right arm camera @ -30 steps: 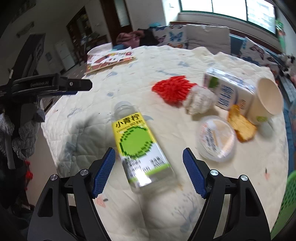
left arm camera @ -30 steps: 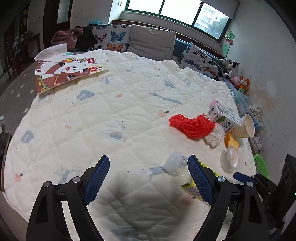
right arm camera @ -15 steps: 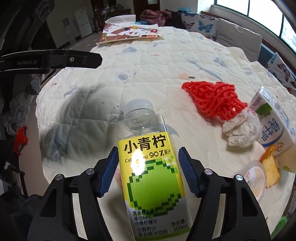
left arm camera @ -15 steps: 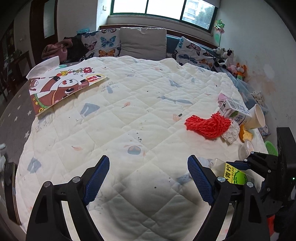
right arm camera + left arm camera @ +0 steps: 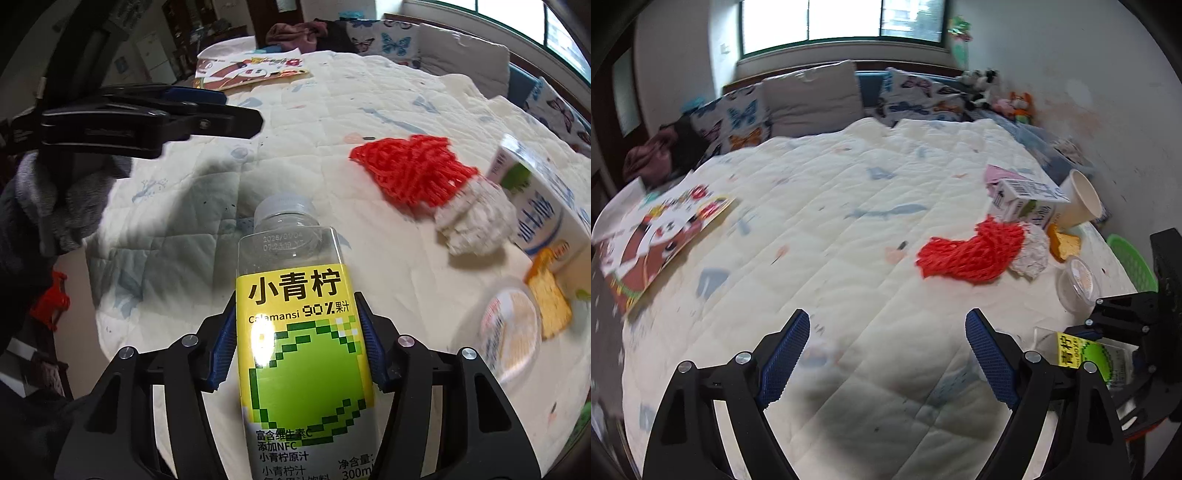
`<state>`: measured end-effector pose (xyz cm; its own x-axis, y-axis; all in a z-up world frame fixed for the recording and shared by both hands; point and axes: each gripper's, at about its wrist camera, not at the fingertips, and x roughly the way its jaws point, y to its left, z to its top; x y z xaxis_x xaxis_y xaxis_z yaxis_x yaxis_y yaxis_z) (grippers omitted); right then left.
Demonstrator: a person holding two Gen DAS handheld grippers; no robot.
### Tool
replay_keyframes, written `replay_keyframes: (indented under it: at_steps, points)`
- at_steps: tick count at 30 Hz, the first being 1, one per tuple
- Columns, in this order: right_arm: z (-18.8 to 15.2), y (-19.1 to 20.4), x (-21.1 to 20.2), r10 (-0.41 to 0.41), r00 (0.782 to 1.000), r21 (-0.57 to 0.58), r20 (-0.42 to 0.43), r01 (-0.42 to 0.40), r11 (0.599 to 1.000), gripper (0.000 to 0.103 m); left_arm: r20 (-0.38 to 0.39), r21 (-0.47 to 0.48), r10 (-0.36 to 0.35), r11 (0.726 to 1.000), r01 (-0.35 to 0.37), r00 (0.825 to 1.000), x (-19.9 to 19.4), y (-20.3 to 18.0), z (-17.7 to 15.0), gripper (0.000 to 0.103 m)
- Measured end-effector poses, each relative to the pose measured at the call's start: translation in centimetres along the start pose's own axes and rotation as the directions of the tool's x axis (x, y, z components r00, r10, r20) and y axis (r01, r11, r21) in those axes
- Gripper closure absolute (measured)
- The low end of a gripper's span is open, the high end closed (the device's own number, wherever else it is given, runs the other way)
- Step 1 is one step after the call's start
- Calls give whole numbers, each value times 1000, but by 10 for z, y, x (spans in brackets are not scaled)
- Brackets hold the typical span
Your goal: Collect trash
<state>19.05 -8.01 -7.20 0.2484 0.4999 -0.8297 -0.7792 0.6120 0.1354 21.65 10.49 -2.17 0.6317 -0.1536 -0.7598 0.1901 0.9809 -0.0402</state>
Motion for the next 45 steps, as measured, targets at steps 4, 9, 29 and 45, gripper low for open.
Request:
replay_keyframes:
  at_steps: [4, 9, 29, 45]
  points:
    - [-16, -1, -23, -16, 999, 40, 32, 15, 999, 45, -2, 101, -48, 994, 48, 999, 17, -24, 13, 20]
    - [-34, -7, -49, -46, 997, 94, 54, 41, 995, 45, -2, 213, -68, 975, 67, 998, 39, -52, 25, 20]
    - [-119, -68, -140, -235, 962, 423, 140, 156, 893, 45, -54, 314, -151, 936, 161, 987, 89, -74, 37, 60]
    - [-190, -143, -213, -448, 885, 627, 127, 278, 728, 45, -31, 249, -138, 958, 142, 990, 13, -81, 16, 75]
